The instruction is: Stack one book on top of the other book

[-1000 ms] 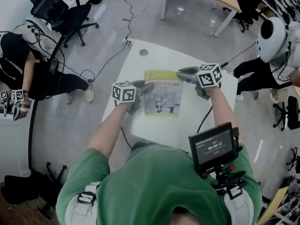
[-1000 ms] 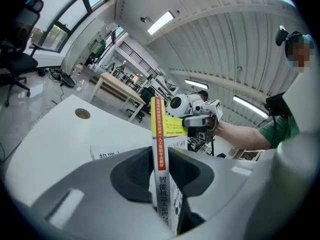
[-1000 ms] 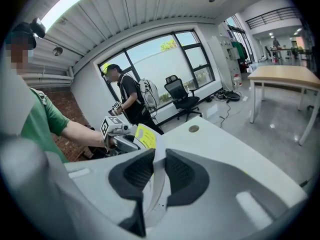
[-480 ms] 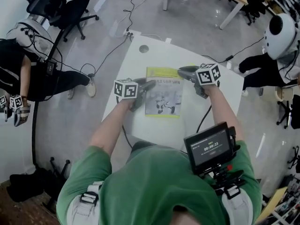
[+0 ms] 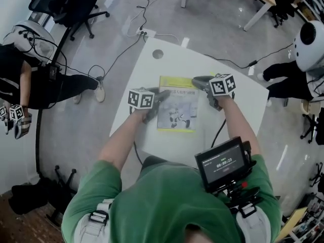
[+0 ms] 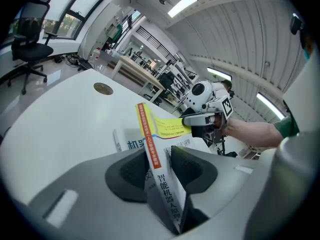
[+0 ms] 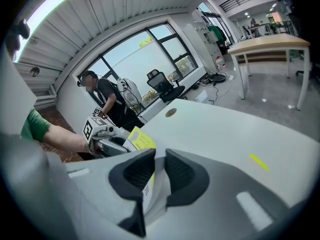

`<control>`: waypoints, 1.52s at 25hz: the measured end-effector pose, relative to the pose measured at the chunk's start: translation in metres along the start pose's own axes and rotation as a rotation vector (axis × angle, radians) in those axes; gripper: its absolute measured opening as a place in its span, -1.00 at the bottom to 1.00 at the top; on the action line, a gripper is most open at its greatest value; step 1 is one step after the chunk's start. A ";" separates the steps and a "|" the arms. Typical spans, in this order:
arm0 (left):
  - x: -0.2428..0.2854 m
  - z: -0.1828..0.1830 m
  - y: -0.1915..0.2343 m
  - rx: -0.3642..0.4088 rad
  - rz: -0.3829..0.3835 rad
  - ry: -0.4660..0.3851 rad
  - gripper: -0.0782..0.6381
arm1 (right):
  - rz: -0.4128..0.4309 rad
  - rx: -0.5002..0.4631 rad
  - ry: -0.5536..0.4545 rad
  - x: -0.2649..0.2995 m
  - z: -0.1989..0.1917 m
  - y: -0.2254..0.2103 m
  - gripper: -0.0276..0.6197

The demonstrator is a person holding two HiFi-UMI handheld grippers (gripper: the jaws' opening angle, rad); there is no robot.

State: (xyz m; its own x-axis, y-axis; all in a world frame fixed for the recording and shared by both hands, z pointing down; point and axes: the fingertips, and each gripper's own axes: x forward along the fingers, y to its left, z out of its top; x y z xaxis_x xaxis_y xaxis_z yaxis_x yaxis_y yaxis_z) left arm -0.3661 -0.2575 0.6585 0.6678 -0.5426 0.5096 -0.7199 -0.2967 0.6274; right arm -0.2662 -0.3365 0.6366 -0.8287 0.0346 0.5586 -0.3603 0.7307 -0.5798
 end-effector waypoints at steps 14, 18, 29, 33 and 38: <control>0.004 -0.005 0.014 0.133 0.127 0.031 -0.23 | -0.071 0.047 -0.022 0.017 -0.013 -0.023 -0.68; 0.001 -0.005 0.016 0.187 0.160 0.011 -0.13 | -0.126 0.063 -0.092 0.013 -0.008 -0.034 -0.64; -0.011 -0.012 0.021 0.174 0.181 -0.014 -0.11 | -0.209 0.096 -0.194 -0.022 -0.013 -0.045 -0.64; -0.020 -0.027 0.011 0.183 0.165 -0.006 -0.11 | -0.209 0.110 -0.186 -0.032 -0.036 -0.029 -0.64; -0.027 -0.048 -0.001 0.190 0.155 0.000 -0.12 | -0.212 0.120 -0.159 -0.037 -0.068 -0.012 -0.64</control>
State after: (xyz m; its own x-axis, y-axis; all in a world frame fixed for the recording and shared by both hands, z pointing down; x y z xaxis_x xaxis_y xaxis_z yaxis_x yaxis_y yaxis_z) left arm -0.3746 -0.2048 0.6726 0.5465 -0.5929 0.5914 -0.8365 -0.3526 0.4195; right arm -0.2019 -0.3005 0.6634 -0.7828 -0.2242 0.5805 -0.5728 0.6240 -0.5315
